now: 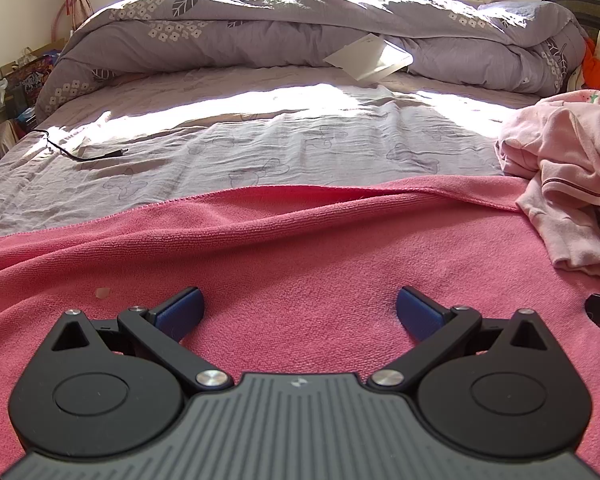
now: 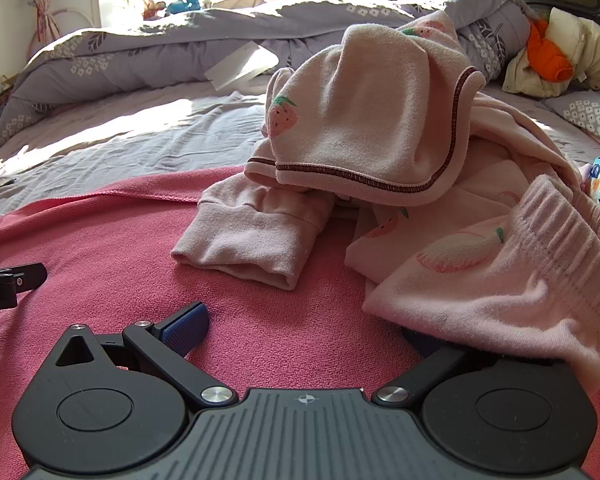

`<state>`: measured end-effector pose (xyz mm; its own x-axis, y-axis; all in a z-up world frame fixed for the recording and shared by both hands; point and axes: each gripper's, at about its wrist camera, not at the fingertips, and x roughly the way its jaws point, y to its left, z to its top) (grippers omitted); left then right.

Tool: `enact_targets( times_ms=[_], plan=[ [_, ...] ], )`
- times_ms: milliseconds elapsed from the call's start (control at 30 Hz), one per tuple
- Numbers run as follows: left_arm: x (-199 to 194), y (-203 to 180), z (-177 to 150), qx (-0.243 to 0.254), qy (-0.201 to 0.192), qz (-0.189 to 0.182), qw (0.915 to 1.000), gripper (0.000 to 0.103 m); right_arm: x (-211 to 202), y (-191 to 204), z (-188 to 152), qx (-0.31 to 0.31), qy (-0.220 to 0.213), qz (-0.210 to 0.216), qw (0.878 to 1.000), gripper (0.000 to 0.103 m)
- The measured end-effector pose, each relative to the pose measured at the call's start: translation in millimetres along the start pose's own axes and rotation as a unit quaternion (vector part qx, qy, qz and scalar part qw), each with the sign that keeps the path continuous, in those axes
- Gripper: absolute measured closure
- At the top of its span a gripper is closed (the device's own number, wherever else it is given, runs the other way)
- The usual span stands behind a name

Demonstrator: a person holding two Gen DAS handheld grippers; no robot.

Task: Fold clothes
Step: 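Move the right gripper toward the pink pajama pants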

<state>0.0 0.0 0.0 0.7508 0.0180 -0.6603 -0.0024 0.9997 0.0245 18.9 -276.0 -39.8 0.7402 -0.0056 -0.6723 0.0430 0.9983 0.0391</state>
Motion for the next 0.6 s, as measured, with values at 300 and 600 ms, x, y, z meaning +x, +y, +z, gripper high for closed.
enact_targets(
  times_ms=[300,600],
  plan=[
    [0.1,-0.3,0.3,0.001,0.000,0.001,1.0000,0.000,0.4,0.0,-0.3,0.000,-0.001,0.000,1.000,0.000],
    [-1.3,0.1,-0.9,0.001,0.000,0.001,1.0000,0.000,-0.9,0.2,0.9,-0.002,0.000,-0.003,1.000,0.000]
  ],
)
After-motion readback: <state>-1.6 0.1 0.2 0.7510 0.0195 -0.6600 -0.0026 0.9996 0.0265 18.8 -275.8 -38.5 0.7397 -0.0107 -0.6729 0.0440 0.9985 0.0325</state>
